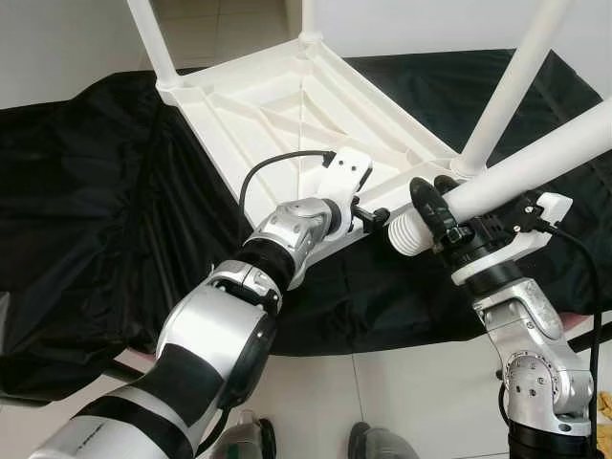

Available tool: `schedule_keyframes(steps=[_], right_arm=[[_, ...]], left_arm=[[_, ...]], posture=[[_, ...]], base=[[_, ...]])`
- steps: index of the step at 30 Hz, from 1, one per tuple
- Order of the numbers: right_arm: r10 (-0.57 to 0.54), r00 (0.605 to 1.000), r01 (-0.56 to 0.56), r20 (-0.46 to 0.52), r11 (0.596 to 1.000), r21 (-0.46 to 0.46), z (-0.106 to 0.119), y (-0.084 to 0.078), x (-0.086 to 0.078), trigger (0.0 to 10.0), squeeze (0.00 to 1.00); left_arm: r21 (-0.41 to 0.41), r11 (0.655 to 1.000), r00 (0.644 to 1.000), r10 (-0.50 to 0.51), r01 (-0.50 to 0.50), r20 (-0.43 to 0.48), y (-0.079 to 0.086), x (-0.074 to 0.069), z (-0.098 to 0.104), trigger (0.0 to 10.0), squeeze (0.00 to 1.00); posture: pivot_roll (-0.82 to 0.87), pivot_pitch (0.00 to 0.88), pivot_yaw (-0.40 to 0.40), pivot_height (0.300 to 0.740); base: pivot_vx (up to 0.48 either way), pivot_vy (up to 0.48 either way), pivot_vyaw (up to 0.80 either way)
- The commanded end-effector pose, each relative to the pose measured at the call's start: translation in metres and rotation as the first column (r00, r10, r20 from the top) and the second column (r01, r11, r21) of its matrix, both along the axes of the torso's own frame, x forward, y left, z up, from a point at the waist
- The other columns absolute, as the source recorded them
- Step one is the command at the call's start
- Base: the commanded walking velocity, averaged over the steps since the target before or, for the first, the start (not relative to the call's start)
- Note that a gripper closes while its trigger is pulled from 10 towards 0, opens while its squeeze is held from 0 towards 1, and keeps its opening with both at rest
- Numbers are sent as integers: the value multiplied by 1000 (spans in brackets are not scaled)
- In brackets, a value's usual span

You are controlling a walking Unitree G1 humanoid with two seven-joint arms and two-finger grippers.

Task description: Building children table

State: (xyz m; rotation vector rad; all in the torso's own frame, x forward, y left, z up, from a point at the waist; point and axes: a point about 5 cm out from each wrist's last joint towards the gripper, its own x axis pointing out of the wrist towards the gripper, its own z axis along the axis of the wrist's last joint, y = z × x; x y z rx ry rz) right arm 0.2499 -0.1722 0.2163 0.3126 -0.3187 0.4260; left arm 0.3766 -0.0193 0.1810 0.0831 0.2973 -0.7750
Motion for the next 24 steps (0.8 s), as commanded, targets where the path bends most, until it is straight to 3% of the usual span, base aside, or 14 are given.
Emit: schedule_keyframes(steps=[1,7,15,20,22,24], right_arm=[[15,1000,-15,10,1000,9,3,3,-4,10000,0],[12,1000,-12,9,1000,11,3,2,-4,10000,0],[15,1000,-15,8,1000,12,3,3,-4,10000,0],[13,1000,-13,6,1000,12,3,3,-4,10000,0],[9,1000,-10,6,1000,13,3,3,-5,10000,0],[8,1000,-8,5,1000,13,3,2,-5,10000,0]], left_arm=[[45,998,998,51,-50,-23,1,-1,-10,10000,0],[15,1000,1000,18,-18,-17,-2,-2,-5,10000,0],[54,998,999,14,-12,-34,-3,-5,-14,10000,0],[-23,999,999,-36,37,30,-9,-4,1,10000,0],[-113,988,990,-97,109,106,-16,-5,18,10000,0],[-142,981,985,-113,131,130,-17,-6,22,10000,0]], posture=[[-93,131,90,740],[-90,130,88,740],[-90,129,90,740],[-94,129,92,740],[-90,133,91,740],[-89,133,91,740]], base=[[0,0,0],[0,0,0],[0,0,0],[0,0,0],[0,0,0],[0,0,0]])
